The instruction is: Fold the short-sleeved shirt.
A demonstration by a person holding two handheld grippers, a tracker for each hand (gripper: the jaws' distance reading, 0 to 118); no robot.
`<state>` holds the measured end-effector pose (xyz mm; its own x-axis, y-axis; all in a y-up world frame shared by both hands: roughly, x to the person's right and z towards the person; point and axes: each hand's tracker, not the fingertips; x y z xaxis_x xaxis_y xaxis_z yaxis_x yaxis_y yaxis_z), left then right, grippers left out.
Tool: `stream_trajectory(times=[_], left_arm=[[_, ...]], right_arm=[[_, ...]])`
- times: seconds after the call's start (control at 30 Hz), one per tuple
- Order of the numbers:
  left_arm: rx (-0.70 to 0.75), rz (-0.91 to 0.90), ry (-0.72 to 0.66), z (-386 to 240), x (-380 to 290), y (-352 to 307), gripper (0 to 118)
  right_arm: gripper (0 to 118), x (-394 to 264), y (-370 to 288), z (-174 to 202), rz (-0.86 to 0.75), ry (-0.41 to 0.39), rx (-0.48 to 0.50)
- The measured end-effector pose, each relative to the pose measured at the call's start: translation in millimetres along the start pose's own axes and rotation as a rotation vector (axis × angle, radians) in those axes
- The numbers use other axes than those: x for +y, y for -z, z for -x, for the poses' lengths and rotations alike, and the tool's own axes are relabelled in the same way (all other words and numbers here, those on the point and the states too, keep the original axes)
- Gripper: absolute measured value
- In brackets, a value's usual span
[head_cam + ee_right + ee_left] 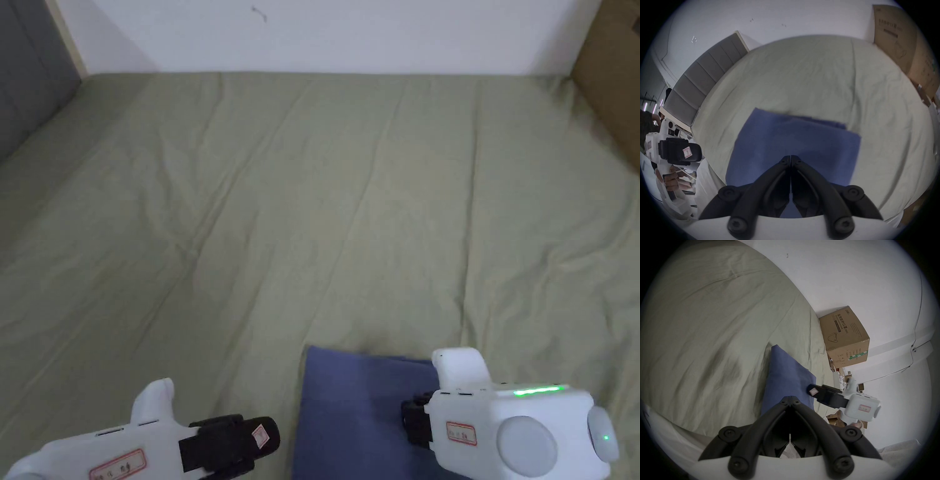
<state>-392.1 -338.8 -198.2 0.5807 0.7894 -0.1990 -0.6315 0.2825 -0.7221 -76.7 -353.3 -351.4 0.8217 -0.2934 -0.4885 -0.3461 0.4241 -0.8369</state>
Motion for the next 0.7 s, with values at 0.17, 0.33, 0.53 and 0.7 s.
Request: stream_trajectory(times=[0.17, 0.33, 0.53, 0.7], left_arm=[[-0.028, 0.018, -0.012, 9.1, 0.7, 1.8, 0], [-0.091, 0.066, -0.036, 29.1, 12.0, 14.7, 33], [-0.188, 0.187, -0.043, 43.2, 36.3, 47.4, 115], [-0.275, 0.250, -0.088, 52.8, 51.6, 85.0, 115]], right_arm=[[1, 2.1, 4.7, -4.3, -0.002, -0.014, -0.004], [1, 1.7, 2.0, -3.1, -0.004, -0.014, -0.004], [1, 2.4, 0.5, -4.1, -0.004, 0.004, 0.003], [1, 2.2, 0.3, -5.3, -0.005, 0.023, 0.006]])
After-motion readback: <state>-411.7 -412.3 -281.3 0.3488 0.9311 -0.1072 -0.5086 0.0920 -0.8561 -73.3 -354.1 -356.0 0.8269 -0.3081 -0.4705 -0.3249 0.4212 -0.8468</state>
